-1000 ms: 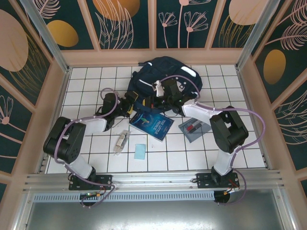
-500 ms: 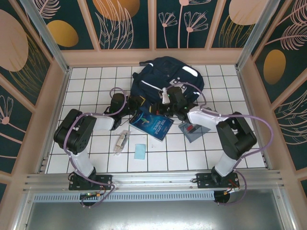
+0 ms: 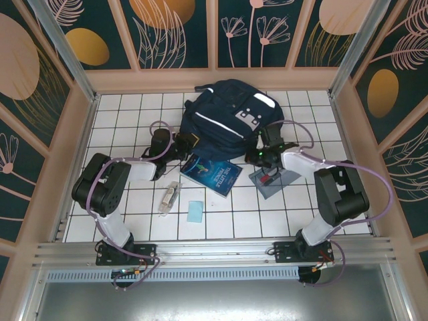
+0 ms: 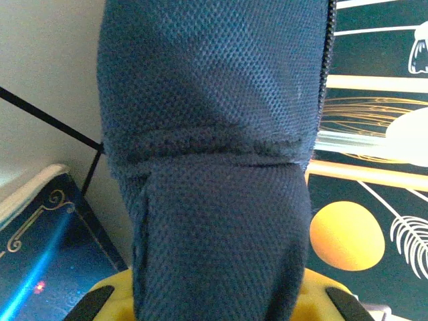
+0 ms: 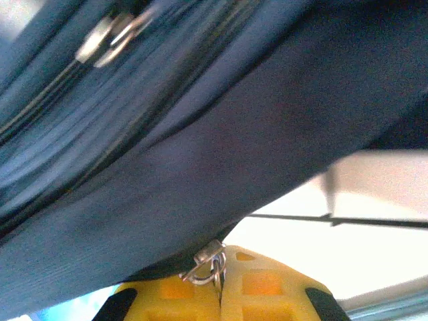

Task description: Pack the student bag

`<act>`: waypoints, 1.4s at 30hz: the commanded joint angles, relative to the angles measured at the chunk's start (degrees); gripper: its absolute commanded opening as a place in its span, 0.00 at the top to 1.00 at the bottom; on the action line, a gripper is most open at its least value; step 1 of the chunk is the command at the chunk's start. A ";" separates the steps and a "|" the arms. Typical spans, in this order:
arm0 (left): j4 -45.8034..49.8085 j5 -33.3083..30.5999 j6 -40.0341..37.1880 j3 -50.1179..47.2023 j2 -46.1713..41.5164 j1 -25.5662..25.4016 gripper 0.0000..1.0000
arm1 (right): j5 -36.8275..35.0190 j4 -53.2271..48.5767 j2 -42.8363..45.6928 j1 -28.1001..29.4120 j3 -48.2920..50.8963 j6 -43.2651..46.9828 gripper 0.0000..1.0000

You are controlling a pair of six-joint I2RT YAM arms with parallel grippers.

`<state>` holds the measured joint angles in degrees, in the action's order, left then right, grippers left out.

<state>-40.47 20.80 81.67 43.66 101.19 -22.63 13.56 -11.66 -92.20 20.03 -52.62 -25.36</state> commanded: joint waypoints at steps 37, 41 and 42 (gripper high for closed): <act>-8.27 0.12 4.95 9.20 2.71 -6.87 0.35 | 5.15 -2.70 19.98 -11.09 7.59 -8.81 0.25; 8.30 -0.31 -6.19 9.08 -2.61 -6.85 0.02 | 5.04 0.46 23.99 -5.34 13.11 -15.61 0.30; 14.95 -2.03 -11.33 9.33 -5.87 -6.90 0.01 | 4.90 0.95 24.43 -3.58 14.26 -17.17 0.31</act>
<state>-35.75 20.58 80.53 51.03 101.89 -30.02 18.11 -12.21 -70.19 13.28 -40.82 -36.10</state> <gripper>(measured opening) 0.971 0.698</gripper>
